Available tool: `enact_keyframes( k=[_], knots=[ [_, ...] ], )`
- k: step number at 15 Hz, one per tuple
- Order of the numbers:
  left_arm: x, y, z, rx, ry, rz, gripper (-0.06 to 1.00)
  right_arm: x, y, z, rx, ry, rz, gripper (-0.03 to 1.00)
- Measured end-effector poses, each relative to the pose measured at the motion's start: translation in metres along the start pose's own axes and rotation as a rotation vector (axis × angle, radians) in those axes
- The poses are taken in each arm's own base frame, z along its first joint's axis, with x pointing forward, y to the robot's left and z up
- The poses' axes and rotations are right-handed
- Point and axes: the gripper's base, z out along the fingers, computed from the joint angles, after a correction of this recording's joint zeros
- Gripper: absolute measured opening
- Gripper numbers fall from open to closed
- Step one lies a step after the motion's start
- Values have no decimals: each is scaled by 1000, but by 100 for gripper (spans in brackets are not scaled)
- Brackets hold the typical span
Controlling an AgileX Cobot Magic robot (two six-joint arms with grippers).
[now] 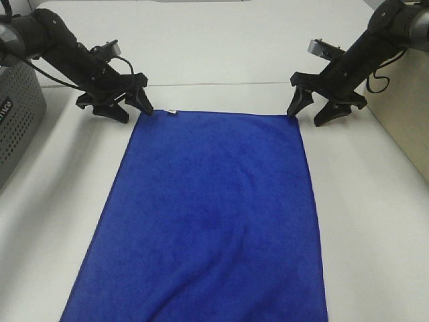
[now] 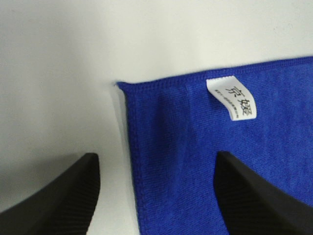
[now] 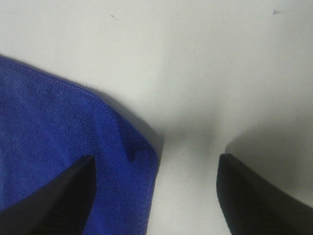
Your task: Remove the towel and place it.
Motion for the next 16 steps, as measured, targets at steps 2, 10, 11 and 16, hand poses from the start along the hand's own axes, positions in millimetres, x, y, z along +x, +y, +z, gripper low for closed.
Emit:
enact_keyframes(
  k=[2,10,11,16],
  knots=[
    [0,-1,1,0,-1,6,63,-2,5,4,4,-9,-21,70],
    [5,-31,21,10,1,66,56,-4,36,33,-38,-29,-80,62],
    [5,-32,23,9,1,69,50,-3,40,36,-38,-25,-97,58],
    [8,-31,29,7,11,68,4,-3,35,36,23,-19,-131,21]
  ],
)
